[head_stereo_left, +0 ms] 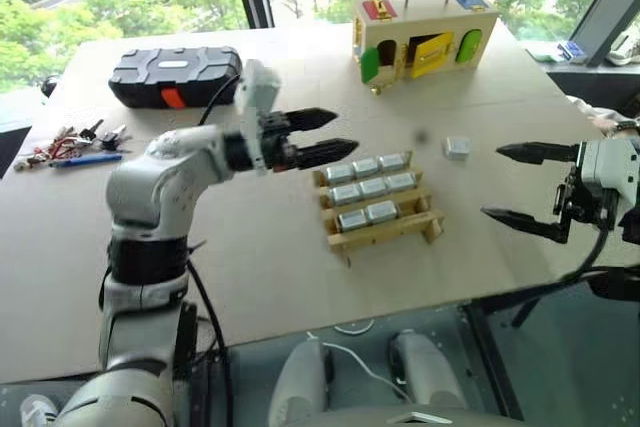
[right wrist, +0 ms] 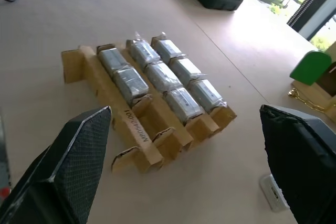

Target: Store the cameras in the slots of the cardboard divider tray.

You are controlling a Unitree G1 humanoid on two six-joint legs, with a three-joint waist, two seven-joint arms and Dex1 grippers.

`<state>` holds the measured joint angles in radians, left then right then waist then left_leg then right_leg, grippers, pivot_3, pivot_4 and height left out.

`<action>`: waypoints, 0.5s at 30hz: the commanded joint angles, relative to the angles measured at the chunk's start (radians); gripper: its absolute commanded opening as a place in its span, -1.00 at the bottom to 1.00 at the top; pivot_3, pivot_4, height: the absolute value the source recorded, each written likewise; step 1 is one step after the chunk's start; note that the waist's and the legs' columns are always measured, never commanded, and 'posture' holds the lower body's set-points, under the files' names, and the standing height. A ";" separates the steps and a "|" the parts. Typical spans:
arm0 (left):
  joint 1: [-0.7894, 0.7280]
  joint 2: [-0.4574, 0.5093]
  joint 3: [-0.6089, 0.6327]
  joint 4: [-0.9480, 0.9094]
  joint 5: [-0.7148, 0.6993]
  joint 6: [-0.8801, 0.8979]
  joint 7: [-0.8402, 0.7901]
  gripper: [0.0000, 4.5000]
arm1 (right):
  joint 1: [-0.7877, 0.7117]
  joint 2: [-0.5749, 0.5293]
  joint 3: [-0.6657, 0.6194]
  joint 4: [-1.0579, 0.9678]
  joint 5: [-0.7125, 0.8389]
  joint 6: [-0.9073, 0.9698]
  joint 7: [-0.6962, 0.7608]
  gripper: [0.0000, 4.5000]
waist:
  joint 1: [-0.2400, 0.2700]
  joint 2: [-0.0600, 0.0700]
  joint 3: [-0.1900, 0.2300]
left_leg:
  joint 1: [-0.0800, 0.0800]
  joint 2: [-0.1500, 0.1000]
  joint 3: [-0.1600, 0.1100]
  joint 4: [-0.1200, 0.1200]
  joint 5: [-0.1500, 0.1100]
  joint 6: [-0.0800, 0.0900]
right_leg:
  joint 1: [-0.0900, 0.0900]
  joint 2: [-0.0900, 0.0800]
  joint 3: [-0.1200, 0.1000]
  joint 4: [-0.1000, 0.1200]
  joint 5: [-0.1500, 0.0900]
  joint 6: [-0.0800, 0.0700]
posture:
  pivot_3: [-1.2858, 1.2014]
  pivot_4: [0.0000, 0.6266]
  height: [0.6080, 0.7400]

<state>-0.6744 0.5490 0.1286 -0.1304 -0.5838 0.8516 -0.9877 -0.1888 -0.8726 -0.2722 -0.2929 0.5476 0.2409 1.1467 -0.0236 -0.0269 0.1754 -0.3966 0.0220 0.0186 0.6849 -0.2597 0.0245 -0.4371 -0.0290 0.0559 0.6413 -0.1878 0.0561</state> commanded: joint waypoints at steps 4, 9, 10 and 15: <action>0.270 0.090 0.200 -0.033 -0.058 -0.249 -0.153 0.95 | -0.279 0.117 0.218 0.219 -0.251 0.257 -0.383 1.00 | -0.019 0.000 -0.001 | 0.003 0.000 0.003 0.001 0.000 0.000 | 0.001 -0.002 0.004 0.000 -0.001 -0.001 | 0.03 -0.52 1.00; 0.415 0.130 0.227 -0.054 -0.071 -0.361 -0.221 0.95 | -0.479 0.263 0.263 0.523 -0.328 0.339 -0.542 1.00 | -0.012 -0.003 0.000 | -0.002 0.000 0.002 0.000 0.000 0.000 | -0.003 -0.001 0.001 0.001 0.002 -0.006 | 0.03 -0.52 1.00; 0.436 0.136 0.231 -0.053 -0.065 -0.379 -0.220 0.95 | -0.531 0.300 0.253 0.609 -0.340 0.337 -0.590 1.00 | -0.009 -0.003 0.000 | -0.003 0.000 0.002 0.000 0.000 0.000 | -0.003 -0.001 0.001 0.001 0.002 -0.006 | 0.03 -0.52 1.00; 0.488 0.142 0.244 -0.071 -0.074 -0.403 -0.190 0.95 | -0.682 0.410 0.187 0.849 -0.338 0.347 -0.729 1.00 | -0.011 -0.003 0.000 | -0.004 -0.001 0.002 -0.001 0.000 0.000 | -0.003 -0.003 0.001 -0.001 0.002 -0.005 | 0.03 -0.52 1.00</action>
<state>-0.1899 0.6801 0.3498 -0.1532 -0.6332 0.4709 -1.1909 -0.8357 -0.4692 -0.0421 0.5191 0.2053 0.5864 0.4631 -0.0348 -0.0296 0.1757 -0.4009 0.0212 0.0207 0.6835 -0.2599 0.0248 -0.4404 -0.0315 0.0571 0.6401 -0.1843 0.0532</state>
